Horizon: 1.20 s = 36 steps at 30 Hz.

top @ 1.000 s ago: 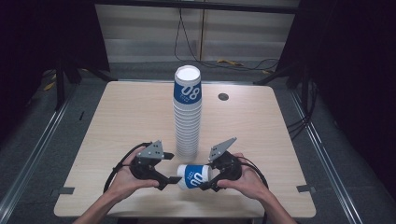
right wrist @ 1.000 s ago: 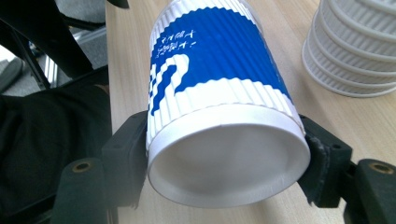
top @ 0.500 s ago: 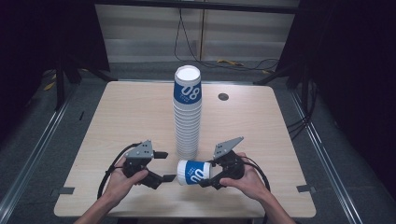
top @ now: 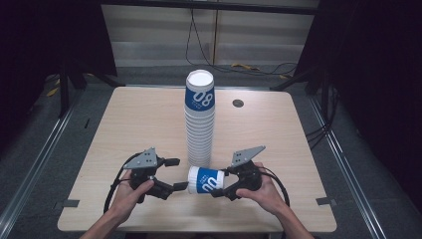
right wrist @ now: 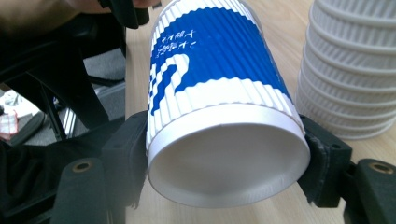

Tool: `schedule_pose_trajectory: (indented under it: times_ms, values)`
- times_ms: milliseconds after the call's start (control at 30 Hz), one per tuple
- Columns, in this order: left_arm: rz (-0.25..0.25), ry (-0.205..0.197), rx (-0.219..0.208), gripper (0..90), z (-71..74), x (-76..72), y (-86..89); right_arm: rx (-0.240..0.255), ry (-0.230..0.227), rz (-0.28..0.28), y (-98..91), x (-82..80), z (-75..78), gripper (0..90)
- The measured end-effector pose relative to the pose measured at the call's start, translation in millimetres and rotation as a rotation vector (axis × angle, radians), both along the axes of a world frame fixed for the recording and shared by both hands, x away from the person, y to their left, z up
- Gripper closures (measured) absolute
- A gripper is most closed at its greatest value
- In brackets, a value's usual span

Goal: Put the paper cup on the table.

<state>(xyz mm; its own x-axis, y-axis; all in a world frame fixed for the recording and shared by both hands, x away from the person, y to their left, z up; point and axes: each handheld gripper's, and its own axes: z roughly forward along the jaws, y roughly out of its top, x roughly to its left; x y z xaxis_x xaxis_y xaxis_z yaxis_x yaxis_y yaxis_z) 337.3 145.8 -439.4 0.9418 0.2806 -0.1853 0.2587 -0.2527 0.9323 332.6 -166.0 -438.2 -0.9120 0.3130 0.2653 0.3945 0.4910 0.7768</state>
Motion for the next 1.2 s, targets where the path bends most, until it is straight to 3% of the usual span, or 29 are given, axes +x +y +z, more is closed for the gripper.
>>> schedule_pose_trajectory:
  times_ms: [167, 267, 367, 533, 800, 967, 1067, 1167, 1200]
  values:
    - [-0.006, -0.009, -0.028, 15.7, 1.9, -1.9, 0.2, 0.032, -0.01, 0.005, 1.5, -0.6, -4.1, 28.9]
    - [-0.006, -0.014, -0.029, 15.6, 2.7, -2.1, 0.5, 0.035, -0.03, 0.004, 2.5, -1.5, -4.3, 28.9]
    - [-0.006, -0.034, -0.033, 15.6, 3.4, -3.3, 1.5, 0.079, -0.047, 0.005, 2.2, -2.4, -3.8, 28.9]
    - [0.001, -0.055, -0.026, 15.7, 3.9, -5.2, 0.3, 0.104, -0.064, -0.002, 2.6, -2.2, -6.4, 28.9]
    - [-0.033, -0.035, -0.051, 15.6, 3.6, -4.8, -1.2, 0.185, -0.091, 0.023, 7.7, -6.0, -6.6, 28.9]
    - [-0.044, -0.021, -0.054, 14.8, 3.6, -4.5, -2.5, 0.209, -0.094, 0.029, 9.5, -7.5, -5.5, 28.9]
    - [-0.038, -0.014, -0.043, 11.3, 2.7, -4.3, -5.4, 0.223, -0.091, 0.027, 9.3, -7.5, -5.3, 29.0]
    - [-0.008, -0.018, -0.032, 0.1, 2.4, -5.4, -9.6, 0.245, -0.086, 0.032, 9.5, -8.0, -4.3, 29.0]
    - [-0.002, -0.014, -0.026, 0.1, 2.3, -5.3, -10.8, 0.245, -0.086, 0.032, 9.5, -8.0, -4.3, 29.0]
